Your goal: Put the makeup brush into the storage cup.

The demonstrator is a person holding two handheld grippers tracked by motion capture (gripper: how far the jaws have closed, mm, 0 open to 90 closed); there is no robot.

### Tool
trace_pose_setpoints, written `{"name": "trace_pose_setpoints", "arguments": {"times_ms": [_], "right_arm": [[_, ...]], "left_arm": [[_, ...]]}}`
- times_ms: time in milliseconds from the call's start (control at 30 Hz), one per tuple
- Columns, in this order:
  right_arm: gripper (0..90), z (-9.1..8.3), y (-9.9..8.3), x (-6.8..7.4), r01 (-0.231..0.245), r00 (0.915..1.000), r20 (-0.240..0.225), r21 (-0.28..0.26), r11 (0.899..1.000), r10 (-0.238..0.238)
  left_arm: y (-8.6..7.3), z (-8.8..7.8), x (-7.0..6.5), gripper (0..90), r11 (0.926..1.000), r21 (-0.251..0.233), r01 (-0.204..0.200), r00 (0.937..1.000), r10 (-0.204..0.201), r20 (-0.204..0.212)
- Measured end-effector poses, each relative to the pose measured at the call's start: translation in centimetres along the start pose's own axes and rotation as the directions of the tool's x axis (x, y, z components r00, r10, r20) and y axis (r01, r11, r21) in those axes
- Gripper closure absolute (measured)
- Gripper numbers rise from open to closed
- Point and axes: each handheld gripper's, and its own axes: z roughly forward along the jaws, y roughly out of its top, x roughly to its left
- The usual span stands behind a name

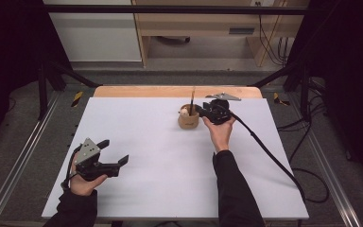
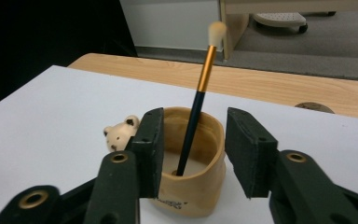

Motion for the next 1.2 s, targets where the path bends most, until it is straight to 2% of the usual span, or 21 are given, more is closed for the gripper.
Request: {"name": "trace_pose_setpoints", "arguments": {"times_ms": [300,500,867,1200], "right_arm": [[31.4,-2.2,-0.5,0.8,0.047,0.9974,-0.053,-0.014,0.999,-0.048],[17.9,-3.6,-0.9,1.4,0.063,0.9966,-0.052,-0.027,0.998,-0.064],[10.0,-6.3,-1.7,1.9,0.088,0.99,-0.107,-0.036,0.995,-0.092],[7.0,-8.9,-2.6,1.9,0.117,0.9844,-0.127,-0.046,0.992,-0.122]], "left_arm": [[0.0,0.0,0.0,7.4,1.0,0.001,0.001,1.0,-0.001,0.0],[0.0,0.0,0.0,7.4,1.0,-0.002,0.002,1.0,-0.002,0.001],[0.0,0.0,0.0,7.2,1.0,-0.002,0.004,1.0,-0.004,0.001],[0.0,-0.1,0.0,6.6,1.0,-0.003,0.009,1.0,-0.009,0.0]]}}
